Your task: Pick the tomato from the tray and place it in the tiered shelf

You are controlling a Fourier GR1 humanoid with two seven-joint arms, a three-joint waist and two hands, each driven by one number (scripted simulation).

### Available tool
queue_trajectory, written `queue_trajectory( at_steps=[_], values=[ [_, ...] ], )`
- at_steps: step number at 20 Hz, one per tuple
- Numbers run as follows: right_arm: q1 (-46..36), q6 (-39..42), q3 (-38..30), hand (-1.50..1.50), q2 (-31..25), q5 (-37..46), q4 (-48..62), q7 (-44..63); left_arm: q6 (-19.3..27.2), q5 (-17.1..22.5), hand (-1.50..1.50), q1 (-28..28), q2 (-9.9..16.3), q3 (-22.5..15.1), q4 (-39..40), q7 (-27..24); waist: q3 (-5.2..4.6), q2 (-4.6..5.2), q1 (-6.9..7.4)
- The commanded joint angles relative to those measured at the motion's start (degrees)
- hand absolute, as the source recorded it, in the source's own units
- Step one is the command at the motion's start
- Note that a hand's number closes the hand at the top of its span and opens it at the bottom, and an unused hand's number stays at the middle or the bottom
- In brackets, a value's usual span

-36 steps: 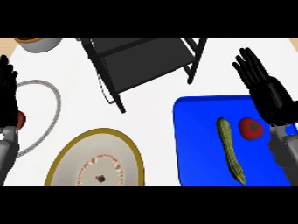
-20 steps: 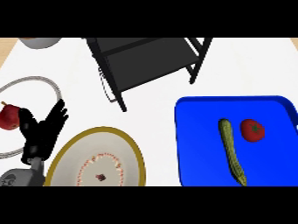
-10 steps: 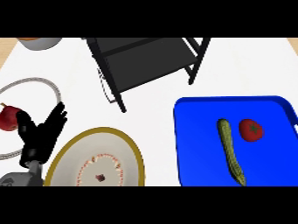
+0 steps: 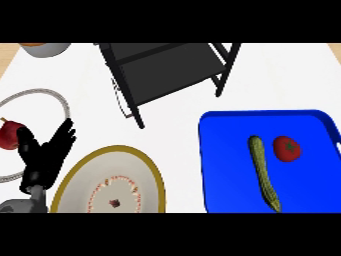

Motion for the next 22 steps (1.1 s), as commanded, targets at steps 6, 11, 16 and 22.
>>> queue_trajectory(
  at_steps=[6,11,16,22],
  values=[
    [-5.09,-11.27,8.61,-1.50,6.54,9.46,-13.58,25.12,-1.40,0.48,0.00,-0.37,0.28,0.96,-1.39,3.34,-0.06,0.37,0.79],
    [-4.06,-8.02,11.87,-1.50,8.34,13.62,-16.51,29.35,-2.38,-0.40,0.00,-3.46,-0.69,2.59,5.10,0.77,-0.07,0.43,0.13],
    [-5.25,-6.93,12.91,-1.50,11.68,18.82,-16.11,32.58,-5.74,-0.73,0.00,-0.83,-0.98,3.42,6.82,-3.66,-0.06,0.37,0.17],
    [-6.45,-8.05,14.47,-1.50,16.96,26.85,-14.13,36.14,-0.86,-4.70,0.00,0.36,-4.88,1.59,3.32,-2.78,-0.03,0.38,0.49]
  ],
)
